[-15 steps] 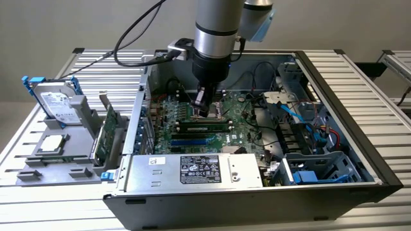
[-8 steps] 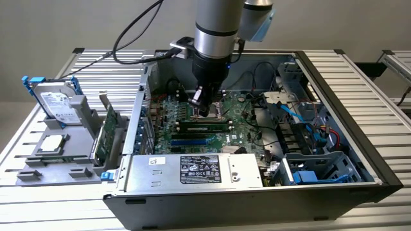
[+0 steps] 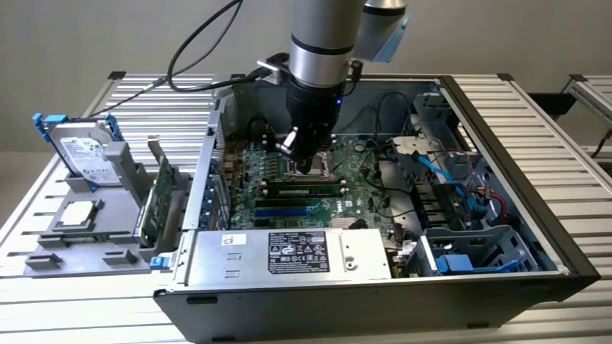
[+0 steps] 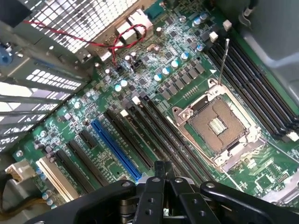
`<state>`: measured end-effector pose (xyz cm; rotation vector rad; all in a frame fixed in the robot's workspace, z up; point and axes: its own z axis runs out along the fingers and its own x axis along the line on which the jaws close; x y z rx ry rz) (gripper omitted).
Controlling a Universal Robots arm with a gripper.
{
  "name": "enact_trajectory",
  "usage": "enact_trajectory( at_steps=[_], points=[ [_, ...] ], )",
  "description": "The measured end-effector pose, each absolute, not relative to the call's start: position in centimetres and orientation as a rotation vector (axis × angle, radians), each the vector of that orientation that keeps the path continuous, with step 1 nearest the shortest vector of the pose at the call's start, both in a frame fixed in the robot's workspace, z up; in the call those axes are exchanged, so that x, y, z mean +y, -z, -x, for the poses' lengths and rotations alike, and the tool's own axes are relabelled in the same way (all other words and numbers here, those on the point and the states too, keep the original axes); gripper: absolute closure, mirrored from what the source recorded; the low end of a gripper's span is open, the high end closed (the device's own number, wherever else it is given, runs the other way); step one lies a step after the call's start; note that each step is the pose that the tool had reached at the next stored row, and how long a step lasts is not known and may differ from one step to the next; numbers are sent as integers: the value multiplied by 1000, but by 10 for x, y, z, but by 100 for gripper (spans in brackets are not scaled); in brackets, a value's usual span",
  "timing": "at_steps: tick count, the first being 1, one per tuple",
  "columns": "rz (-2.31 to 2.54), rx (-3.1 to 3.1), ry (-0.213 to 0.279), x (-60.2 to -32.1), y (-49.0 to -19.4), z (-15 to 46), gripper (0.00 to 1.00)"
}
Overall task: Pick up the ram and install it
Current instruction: 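Press down the ram until it locks into place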
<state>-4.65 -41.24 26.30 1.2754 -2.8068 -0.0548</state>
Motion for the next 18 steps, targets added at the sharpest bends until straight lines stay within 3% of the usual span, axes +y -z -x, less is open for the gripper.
enact_trajectory(
  at_steps=[18],
  points=[
    [-808,-2982,69,-412,-261,46,89]
  ],
)
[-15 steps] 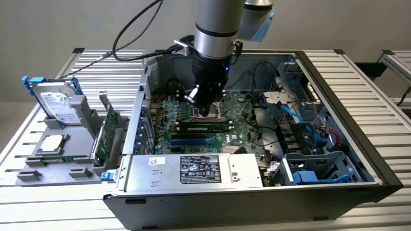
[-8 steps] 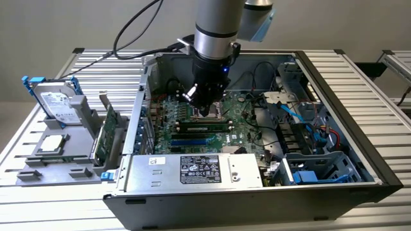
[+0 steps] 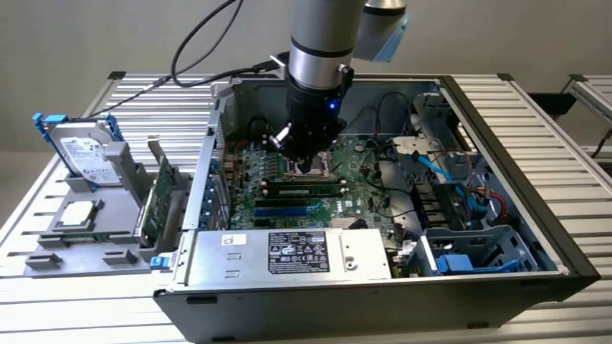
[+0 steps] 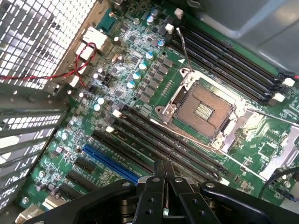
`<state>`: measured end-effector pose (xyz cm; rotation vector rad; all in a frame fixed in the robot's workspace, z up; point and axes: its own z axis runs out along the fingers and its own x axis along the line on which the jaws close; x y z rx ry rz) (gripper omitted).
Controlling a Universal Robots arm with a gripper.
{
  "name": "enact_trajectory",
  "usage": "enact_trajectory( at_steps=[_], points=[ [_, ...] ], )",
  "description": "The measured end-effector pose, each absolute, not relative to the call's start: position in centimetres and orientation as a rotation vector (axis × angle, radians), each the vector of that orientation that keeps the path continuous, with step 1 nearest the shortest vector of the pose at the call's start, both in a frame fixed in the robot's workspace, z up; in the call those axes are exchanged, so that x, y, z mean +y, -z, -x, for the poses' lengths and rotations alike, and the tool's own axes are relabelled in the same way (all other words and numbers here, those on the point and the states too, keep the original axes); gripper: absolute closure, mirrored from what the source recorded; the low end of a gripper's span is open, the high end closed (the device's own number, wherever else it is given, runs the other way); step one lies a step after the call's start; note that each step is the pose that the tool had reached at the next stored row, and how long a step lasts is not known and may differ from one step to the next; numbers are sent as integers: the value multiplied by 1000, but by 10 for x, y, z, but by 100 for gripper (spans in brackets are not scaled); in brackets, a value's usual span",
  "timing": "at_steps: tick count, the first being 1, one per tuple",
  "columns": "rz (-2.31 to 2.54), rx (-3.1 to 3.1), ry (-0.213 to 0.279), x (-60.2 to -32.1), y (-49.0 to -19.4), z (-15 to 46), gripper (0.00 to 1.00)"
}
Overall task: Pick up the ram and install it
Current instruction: 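Press down the ram until it locks into place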
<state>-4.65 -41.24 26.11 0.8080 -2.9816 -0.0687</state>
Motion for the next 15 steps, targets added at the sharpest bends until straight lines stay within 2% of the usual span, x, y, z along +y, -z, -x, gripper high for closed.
enact_trajectory(
  at_steps=[15],
  points=[
    [-447,-3063,78,-412,-257,46,89]
  ],
)
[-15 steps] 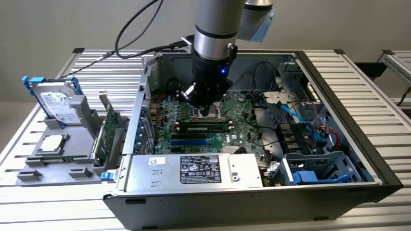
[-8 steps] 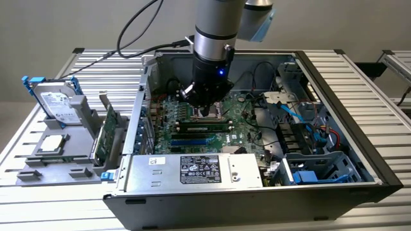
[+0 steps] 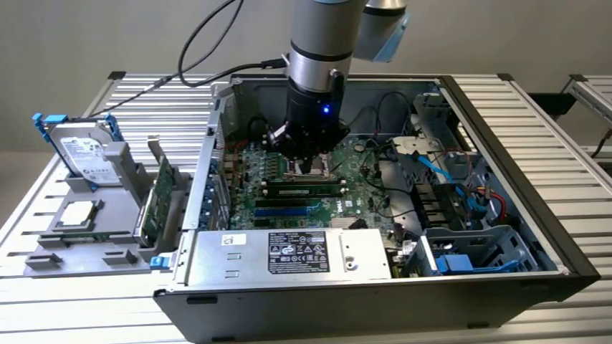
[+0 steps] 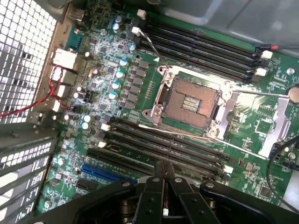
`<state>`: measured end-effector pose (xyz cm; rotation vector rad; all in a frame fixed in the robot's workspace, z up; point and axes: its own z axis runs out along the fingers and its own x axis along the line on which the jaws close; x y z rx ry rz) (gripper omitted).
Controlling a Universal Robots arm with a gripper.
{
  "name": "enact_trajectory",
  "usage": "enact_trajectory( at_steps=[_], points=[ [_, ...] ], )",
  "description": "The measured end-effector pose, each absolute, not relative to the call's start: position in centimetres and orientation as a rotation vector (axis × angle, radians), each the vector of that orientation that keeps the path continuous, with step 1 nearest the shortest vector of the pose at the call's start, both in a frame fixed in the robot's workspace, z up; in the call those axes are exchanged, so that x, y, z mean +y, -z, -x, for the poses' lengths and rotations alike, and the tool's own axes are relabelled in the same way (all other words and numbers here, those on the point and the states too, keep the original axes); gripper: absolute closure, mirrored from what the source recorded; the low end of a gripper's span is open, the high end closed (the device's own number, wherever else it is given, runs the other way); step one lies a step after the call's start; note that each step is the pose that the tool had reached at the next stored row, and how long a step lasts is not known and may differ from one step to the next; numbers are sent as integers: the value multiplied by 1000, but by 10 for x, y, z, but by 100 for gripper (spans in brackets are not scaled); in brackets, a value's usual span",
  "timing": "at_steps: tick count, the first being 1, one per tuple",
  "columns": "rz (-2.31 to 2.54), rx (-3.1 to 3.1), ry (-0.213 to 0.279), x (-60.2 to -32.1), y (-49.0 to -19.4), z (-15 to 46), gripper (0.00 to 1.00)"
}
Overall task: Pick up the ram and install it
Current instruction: 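Press down the ram until it locks into place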
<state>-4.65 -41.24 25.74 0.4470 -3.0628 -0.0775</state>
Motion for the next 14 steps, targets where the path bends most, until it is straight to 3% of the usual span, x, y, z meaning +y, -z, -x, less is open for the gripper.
enact_trajectory(
  at_steps=[14],
  points=[
    [-124,-3100,84,-412,-254,46,89]
  ],
)
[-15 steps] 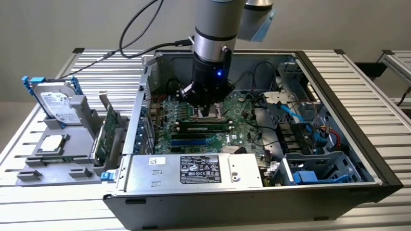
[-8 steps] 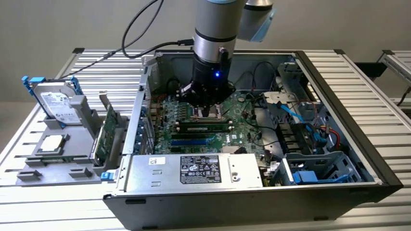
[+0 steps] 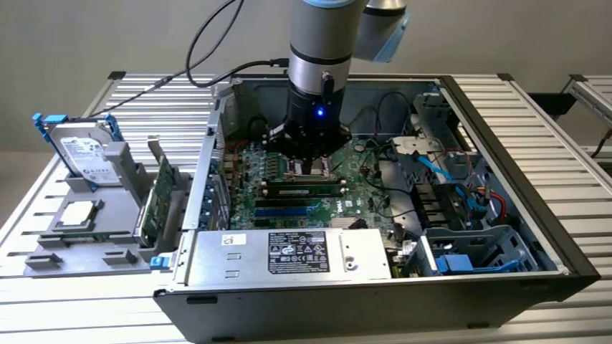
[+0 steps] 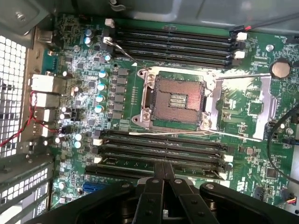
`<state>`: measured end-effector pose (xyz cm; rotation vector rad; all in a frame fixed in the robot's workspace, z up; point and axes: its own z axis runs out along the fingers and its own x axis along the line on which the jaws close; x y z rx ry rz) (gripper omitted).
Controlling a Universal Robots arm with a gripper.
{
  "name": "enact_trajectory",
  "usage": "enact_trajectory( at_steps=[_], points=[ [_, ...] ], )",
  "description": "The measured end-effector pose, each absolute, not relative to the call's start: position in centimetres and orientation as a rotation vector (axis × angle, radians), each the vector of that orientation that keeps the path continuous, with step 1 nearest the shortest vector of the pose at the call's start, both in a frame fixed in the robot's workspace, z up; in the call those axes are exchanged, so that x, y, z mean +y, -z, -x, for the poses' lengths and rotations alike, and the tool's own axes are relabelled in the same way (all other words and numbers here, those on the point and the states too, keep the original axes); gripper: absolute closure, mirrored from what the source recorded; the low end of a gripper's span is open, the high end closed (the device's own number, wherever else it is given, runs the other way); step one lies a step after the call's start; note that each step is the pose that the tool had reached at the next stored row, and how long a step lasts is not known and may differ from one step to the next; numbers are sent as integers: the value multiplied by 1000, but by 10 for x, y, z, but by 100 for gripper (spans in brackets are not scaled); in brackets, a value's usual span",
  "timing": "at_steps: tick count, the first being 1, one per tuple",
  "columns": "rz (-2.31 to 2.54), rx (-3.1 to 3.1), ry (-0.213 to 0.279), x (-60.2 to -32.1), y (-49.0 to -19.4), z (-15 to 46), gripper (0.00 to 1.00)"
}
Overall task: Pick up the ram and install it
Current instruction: 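Press down the ram until it locks into place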
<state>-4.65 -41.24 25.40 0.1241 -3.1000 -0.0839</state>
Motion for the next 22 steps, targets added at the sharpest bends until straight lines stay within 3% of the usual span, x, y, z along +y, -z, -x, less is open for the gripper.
enact_trajectory(
  at_steps=[22],
  points=[
    [48,-3105,85,-428,-258,43,89]
  ],
)
